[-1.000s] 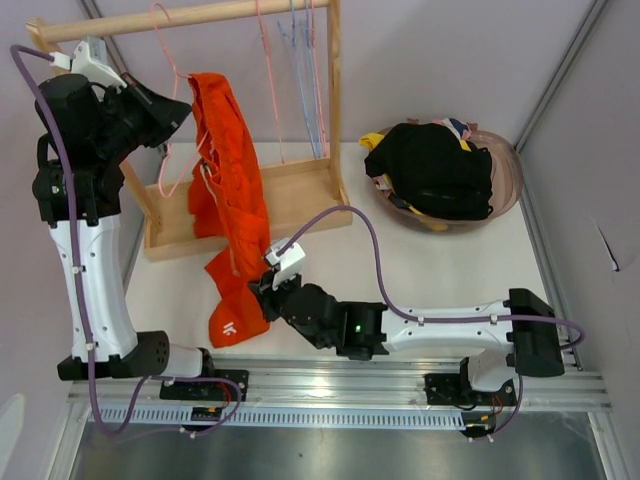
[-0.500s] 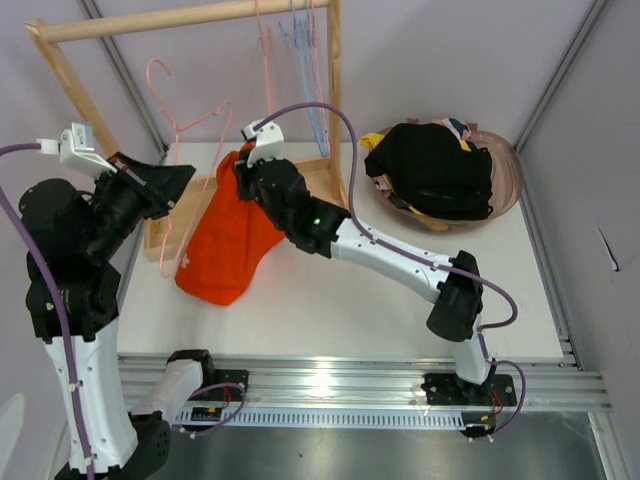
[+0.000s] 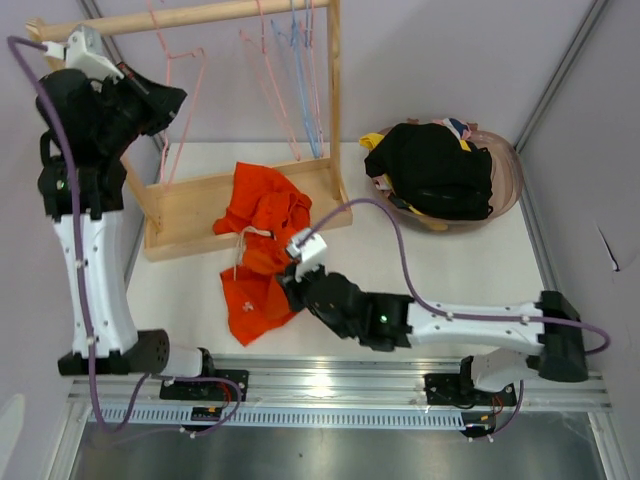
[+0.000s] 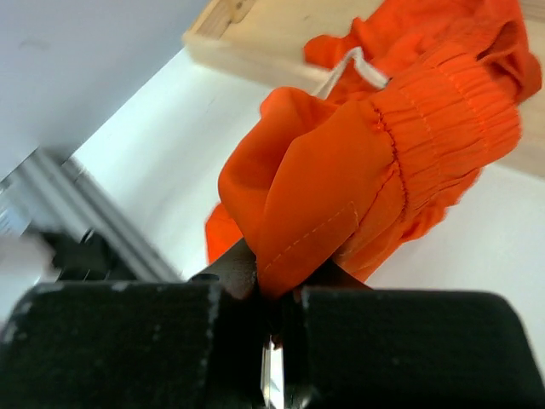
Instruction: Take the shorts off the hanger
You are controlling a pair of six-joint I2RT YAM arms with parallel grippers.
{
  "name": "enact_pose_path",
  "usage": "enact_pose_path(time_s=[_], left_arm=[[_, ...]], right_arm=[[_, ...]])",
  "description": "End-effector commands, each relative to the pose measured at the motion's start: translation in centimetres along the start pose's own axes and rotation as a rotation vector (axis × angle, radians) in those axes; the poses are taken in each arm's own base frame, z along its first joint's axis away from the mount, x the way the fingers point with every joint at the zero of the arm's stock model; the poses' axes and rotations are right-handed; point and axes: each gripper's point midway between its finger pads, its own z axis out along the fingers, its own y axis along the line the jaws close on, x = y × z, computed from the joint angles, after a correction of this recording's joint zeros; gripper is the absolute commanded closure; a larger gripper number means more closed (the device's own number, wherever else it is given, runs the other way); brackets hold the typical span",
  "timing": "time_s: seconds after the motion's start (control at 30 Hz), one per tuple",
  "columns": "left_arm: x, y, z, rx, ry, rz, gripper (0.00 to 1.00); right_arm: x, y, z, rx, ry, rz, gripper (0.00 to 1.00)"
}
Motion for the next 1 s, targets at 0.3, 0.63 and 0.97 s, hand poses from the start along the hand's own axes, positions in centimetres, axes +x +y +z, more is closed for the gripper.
enact_pose_path(time_s=[0.3,0.63,0.97], left_arm=[[-2.9,3.0,10.3,-0.045,-0.052,0.018,1.0],[2.5,5.7,10.8,-0.073,0.071,-0.02,0.75],[4.9,5.3,8.4,-0.036,0.126,0.003,0.29]], right_arm=[[-4.9,-3.2,-10.8,0.077,-0.176,0.164,1.0],[-15.4,-7.9,-15.3,0.207,-0.402,0.09,1.0],[-31.7,-18.7,-18.1,0.481,-0.736,-0.085,1.0]])
